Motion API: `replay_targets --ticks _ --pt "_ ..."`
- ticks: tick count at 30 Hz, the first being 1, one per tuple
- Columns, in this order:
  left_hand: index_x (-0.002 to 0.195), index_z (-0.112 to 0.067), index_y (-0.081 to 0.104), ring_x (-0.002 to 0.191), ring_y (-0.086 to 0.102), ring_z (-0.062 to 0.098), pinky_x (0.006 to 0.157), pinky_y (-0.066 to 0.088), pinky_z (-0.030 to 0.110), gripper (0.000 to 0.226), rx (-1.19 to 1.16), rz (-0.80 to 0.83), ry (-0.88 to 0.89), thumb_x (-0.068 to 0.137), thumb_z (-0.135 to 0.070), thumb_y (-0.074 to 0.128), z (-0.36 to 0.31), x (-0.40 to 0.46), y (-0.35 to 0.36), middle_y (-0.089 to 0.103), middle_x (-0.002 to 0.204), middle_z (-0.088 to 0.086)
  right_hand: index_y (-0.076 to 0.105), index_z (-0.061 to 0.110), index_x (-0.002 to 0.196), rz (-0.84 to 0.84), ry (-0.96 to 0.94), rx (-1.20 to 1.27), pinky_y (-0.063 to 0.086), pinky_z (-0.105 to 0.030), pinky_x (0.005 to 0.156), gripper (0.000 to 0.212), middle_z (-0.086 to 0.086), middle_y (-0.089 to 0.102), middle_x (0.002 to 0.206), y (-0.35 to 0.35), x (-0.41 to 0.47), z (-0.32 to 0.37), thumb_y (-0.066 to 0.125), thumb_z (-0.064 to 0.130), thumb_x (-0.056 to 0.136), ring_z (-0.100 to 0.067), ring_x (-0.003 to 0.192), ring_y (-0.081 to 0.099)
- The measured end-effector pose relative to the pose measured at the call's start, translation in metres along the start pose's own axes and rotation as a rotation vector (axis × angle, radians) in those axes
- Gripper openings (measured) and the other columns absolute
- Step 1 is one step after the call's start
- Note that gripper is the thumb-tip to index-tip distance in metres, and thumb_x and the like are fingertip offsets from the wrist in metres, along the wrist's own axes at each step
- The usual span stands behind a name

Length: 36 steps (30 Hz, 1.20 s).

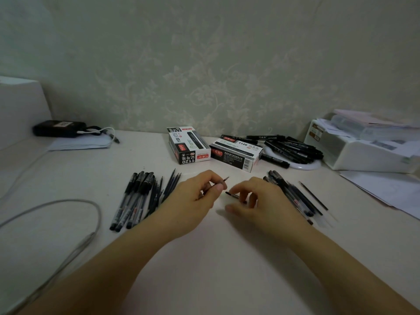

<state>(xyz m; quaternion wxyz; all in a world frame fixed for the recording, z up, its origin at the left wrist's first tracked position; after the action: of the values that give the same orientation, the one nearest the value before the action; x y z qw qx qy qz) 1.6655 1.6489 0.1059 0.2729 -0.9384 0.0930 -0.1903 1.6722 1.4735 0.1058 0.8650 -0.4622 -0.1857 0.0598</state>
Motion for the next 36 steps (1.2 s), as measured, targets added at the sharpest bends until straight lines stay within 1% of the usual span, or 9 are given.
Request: replay_targets --ticks 3,7,13,16,20,24,28,31,36 --pt "0.095 -0.039 0.059 0.057 0.049 0.000 0.055 0.039 0.011 0.014 0.017 0.009 0.001 0.098 -0.038 0.045 0.001 0.000 0.001 0.054 0.064 -0.018 0.070 0.032 0.103 0.032 -0.052 -0.104 0.037 -0.009 0.065 0.021 0.016 0.056 0.090 0.005 0.000 -0.001 0.070 0.044 0.086 0.002 0.077 0.051" --pt "0.096 -0.040 0.057 0.065 0.054 0.011 0.061 0.046 0.026 0.014 0.072 0.033 0.005 0.097 -0.041 0.043 0.001 -0.001 0.003 0.057 0.072 -0.009 0.073 0.029 0.094 0.030 -0.068 -0.082 0.041 -0.008 0.068 0.006 0.017 0.061 0.084 0.006 0.000 -0.004 0.068 0.028 0.091 0.003 0.078 0.055" --pt "0.098 -0.041 0.056 0.064 0.053 0.007 0.056 0.041 0.016 0.013 0.137 0.049 0.011 0.097 -0.042 0.043 0.002 -0.003 0.003 0.058 0.074 -0.009 0.077 0.022 0.084 -0.167 0.169 0.677 0.050 -0.011 0.060 0.003 0.001 0.074 0.074 -0.007 0.003 -0.010 0.075 0.020 0.085 -0.001 0.063 0.064" --pt "0.099 -0.040 0.056 0.065 0.053 0.008 0.058 0.044 0.022 0.013 0.148 0.063 0.027 0.098 -0.042 0.043 -0.001 -0.004 0.004 0.057 0.070 -0.007 0.077 0.019 0.090 -0.146 0.196 0.838 0.051 -0.013 0.063 0.010 -0.001 0.075 0.077 -0.007 0.003 -0.007 0.076 0.026 0.082 -0.003 0.065 0.064" --pt "0.101 -0.036 0.057 0.060 0.049 0.006 0.060 0.044 0.028 0.013 0.146 0.082 0.064 0.098 -0.040 0.045 -0.005 -0.005 0.005 0.056 0.070 -0.002 0.076 0.013 0.093 -0.044 0.143 0.820 0.053 -0.016 0.066 0.011 -0.006 0.075 0.081 0.000 0.001 0.003 0.073 0.020 0.085 -0.009 0.069 0.064" --pt "0.101 -0.033 0.059 0.057 0.046 0.005 0.053 0.037 0.020 0.013 0.163 0.083 0.083 0.099 -0.038 0.046 -0.006 -0.005 0.005 0.052 0.065 -0.007 0.075 0.009 0.093 -0.004 0.106 0.821 0.052 -0.016 0.065 0.007 -0.005 0.075 0.078 0.000 0.001 0.006 0.071 0.012 0.088 -0.009 0.068 0.063" --pt "0.104 -0.030 0.062 0.068 0.054 0.007 0.059 0.043 0.022 0.022 0.193 0.071 0.059 0.101 -0.031 0.040 -0.005 -0.004 0.002 0.058 0.075 -0.007 0.076 0.015 0.091 0.011 0.099 0.783 0.053 -0.017 0.067 0.010 -0.004 0.074 0.078 -0.004 0.001 0.005 0.075 0.009 0.084 -0.010 0.069 0.065" --pt "0.104 -0.027 0.064 0.077 0.052 0.003 0.064 0.037 0.015 0.021 0.288 0.061 0.111 0.100 -0.025 0.043 -0.007 -0.003 0.000 0.057 0.081 -0.013 0.077 0.018 0.089 0.018 0.090 0.744 0.053 -0.017 0.067 0.013 -0.005 0.075 0.078 -0.003 0.002 0.001 0.078 0.008 0.081 -0.012 0.070 0.068" --pt "0.108 -0.028 0.063 0.086 0.047 0.001 0.075 0.035 0.012 0.016 0.419 0.037 0.228 0.097 -0.027 0.052 -0.010 -0.001 0.000 0.056 0.091 -0.014 0.077 0.024 0.086 0.058 0.074 0.663 0.055 -0.018 0.066 0.002 -0.001 0.076 0.079 0.001 0.002 -0.001 0.075 0.024 0.084 -0.011 0.069 0.070"
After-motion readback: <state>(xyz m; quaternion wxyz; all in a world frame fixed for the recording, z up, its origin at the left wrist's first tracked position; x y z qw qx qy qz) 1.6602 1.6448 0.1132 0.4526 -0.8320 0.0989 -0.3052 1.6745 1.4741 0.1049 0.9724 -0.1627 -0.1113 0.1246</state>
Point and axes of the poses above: each hand's wrist, its own x-axis towards the middle knuckle, its own y-axis out of the palm, z = x × y, the point moved 4 cm from there along x, towards the middle knuckle
